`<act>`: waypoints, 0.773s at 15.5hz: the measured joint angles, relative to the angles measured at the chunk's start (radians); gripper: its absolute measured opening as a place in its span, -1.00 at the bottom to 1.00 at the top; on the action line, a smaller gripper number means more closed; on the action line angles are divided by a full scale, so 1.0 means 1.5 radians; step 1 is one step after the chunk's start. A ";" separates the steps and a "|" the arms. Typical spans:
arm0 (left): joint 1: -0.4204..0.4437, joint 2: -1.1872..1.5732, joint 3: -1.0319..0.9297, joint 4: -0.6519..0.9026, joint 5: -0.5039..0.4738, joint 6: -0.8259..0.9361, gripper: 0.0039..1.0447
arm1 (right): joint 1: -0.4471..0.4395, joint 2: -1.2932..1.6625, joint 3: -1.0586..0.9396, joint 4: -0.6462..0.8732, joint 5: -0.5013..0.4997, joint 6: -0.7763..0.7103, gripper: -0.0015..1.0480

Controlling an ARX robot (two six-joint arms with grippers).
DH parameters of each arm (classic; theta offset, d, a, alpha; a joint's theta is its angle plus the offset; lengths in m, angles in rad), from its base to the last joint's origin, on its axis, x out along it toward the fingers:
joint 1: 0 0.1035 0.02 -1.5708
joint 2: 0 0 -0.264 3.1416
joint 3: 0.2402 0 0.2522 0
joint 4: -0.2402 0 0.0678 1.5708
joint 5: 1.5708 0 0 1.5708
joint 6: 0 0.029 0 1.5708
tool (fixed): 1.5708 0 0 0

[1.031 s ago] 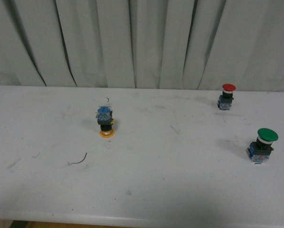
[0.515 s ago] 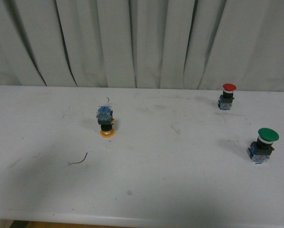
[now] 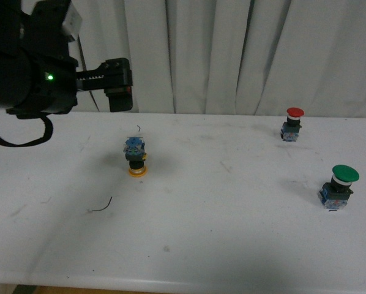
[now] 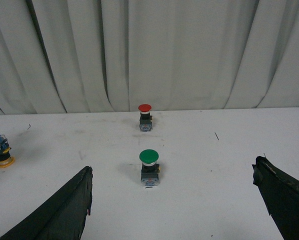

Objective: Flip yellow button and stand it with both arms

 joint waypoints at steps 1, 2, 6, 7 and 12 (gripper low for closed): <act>-0.008 0.036 0.041 -0.024 -0.003 0.011 0.88 | 0.000 0.000 0.000 0.000 0.000 0.000 0.87; -0.013 0.065 0.075 -0.048 -0.007 0.015 0.88 | 0.000 0.000 0.000 0.000 0.000 0.000 0.87; -0.026 0.159 0.196 -0.147 0.007 0.050 0.88 | 0.000 0.000 0.000 0.000 0.000 0.000 0.87; -0.026 0.173 0.216 -0.163 0.007 0.059 0.88 | 0.000 0.000 0.000 0.000 0.000 0.000 0.87; -0.008 0.228 0.276 -0.251 0.011 0.076 0.88 | 0.000 0.000 0.000 0.000 0.000 0.000 0.87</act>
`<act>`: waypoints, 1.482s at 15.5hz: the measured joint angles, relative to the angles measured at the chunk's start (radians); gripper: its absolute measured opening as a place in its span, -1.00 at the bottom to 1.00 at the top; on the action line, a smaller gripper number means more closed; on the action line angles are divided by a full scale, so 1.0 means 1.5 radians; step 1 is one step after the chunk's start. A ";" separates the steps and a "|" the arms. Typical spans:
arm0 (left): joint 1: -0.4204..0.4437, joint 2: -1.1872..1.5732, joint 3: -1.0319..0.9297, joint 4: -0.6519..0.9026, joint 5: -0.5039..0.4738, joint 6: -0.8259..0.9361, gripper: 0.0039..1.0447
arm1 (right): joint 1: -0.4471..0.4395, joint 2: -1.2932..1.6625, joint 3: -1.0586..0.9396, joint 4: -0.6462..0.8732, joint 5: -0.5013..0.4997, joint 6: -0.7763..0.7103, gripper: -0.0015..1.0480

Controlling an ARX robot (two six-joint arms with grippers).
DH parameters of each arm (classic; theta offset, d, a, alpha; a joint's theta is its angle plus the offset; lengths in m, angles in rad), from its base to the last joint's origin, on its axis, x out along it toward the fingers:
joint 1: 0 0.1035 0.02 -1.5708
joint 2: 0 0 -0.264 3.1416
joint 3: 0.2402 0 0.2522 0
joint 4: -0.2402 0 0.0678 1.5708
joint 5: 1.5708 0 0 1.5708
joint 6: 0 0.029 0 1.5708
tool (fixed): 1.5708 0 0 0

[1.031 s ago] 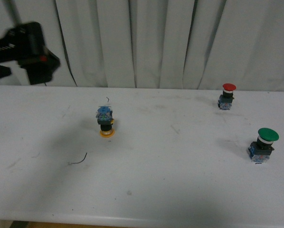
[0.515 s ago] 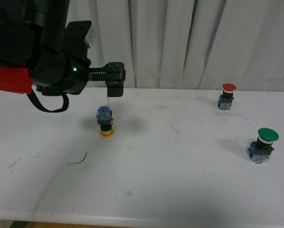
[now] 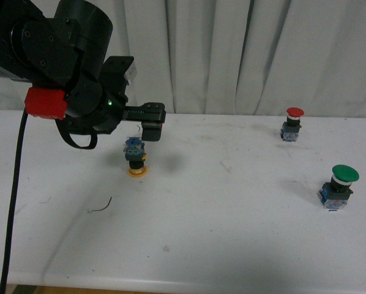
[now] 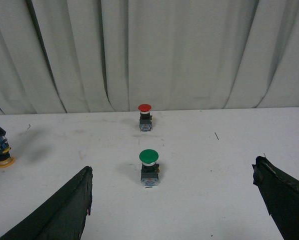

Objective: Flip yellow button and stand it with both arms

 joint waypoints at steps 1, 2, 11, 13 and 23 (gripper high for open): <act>0.003 0.008 0.005 -0.004 0.004 -0.003 0.88 | 0.000 0.000 0.000 0.000 0.000 0.000 0.87; 0.005 0.012 0.007 -0.004 0.004 -0.003 0.88 | 0.000 0.000 0.000 0.000 0.000 0.000 0.87; -0.001 0.075 0.066 -0.043 -0.021 0.005 0.88 | 0.000 0.000 0.000 0.000 0.000 0.000 0.87; -0.002 0.076 0.073 -0.045 -0.022 0.005 0.88 | 0.000 0.000 0.000 0.000 0.000 0.000 0.87; -0.014 0.086 0.084 -0.055 -0.026 0.009 -0.31 | 0.000 0.000 0.000 0.000 0.000 0.000 0.87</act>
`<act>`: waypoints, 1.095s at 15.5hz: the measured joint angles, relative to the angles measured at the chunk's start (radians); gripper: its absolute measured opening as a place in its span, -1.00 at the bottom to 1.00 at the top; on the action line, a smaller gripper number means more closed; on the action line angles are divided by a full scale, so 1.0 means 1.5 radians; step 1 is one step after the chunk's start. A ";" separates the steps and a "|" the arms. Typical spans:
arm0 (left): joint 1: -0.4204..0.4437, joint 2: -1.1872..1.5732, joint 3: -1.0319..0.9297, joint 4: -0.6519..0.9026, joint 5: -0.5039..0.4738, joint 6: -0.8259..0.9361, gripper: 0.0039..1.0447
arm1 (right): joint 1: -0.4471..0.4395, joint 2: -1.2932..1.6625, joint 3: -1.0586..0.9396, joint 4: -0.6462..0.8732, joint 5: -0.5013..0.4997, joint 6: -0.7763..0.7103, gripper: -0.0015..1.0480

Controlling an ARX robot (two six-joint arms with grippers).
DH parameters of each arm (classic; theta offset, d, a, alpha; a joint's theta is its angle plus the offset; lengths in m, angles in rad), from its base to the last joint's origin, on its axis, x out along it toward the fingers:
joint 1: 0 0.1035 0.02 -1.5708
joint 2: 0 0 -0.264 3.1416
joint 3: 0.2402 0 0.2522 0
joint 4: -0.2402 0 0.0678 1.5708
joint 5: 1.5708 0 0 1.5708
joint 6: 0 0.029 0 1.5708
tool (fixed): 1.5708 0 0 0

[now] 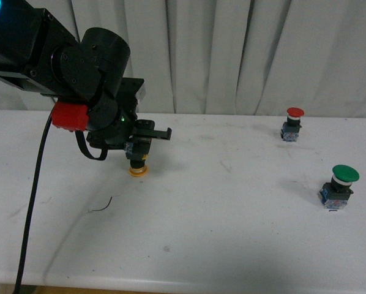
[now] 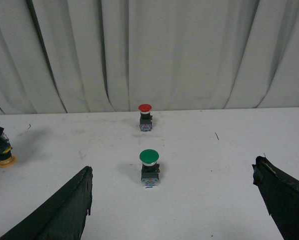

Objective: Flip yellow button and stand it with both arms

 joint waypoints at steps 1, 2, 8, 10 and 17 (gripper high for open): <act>-0.002 -0.001 -0.001 0.007 0.001 0.000 -0.31 | 0.000 0.000 0.000 0.000 0.000 0.000 0.87; -0.005 -0.010 -0.014 0.018 0.005 0.000 -0.31 | 0.000 0.000 0.000 0.000 0.000 0.000 0.87; -0.034 -0.219 -0.189 0.124 0.045 -0.008 -0.32 | 0.000 0.000 0.000 0.000 0.000 0.000 0.87; -0.055 -0.349 -0.299 0.171 0.061 -0.016 -0.32 | 0.000 0.000 0.000 0.000 0.000 0.000 0.87; -0.063 -0.652 -0.550 0.249 0.182 -0.146 -0.32 | 0.000 0.000 0.000 0.000 0.000 0.000 0.87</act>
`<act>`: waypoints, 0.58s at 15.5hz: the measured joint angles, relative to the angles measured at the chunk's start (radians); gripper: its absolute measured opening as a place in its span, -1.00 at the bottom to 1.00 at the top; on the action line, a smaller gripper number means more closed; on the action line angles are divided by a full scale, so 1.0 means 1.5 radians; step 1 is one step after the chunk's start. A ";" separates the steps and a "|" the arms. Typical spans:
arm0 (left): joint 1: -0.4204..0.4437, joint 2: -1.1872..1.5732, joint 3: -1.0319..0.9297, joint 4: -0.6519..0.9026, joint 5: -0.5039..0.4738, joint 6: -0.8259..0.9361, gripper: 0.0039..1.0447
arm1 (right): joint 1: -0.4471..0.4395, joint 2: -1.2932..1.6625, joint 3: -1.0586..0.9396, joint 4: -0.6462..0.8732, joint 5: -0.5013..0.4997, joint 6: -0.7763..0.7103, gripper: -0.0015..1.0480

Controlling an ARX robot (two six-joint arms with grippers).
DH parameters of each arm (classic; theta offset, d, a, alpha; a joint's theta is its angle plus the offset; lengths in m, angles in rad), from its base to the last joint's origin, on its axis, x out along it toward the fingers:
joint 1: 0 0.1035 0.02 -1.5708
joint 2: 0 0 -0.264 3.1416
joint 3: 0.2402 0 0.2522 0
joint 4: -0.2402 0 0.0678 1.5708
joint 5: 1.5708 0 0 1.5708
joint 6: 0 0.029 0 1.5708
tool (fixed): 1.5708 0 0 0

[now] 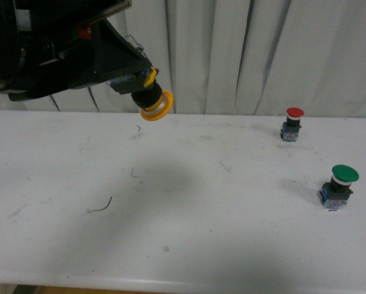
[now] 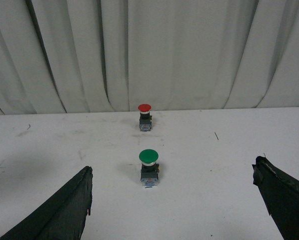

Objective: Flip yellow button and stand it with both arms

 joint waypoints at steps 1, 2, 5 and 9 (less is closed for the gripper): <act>0.007 -0.003 -0.018 0.035 0.047 -0.034 -0.32 | 0.000 0.000 0.000 0.000 0.000 0.000 0.87; 0.014 -0.002 -0.034 0.068 0.081 -0.064 -0.32 | 0.000 0.000 0.000 0.000 0.000 0.000 0.87; 0.036 0.031 -0.086 0.274 0.213 -0.218 -0.32 | 0.000 0.000 0.000 0.000 0.000 0.000 0.87; 0.038 0.177 -0.124 0.615 0.275 -0.475 -0.32 | 0.000 0.000 0.000 0.000 0.000 0.000 0.87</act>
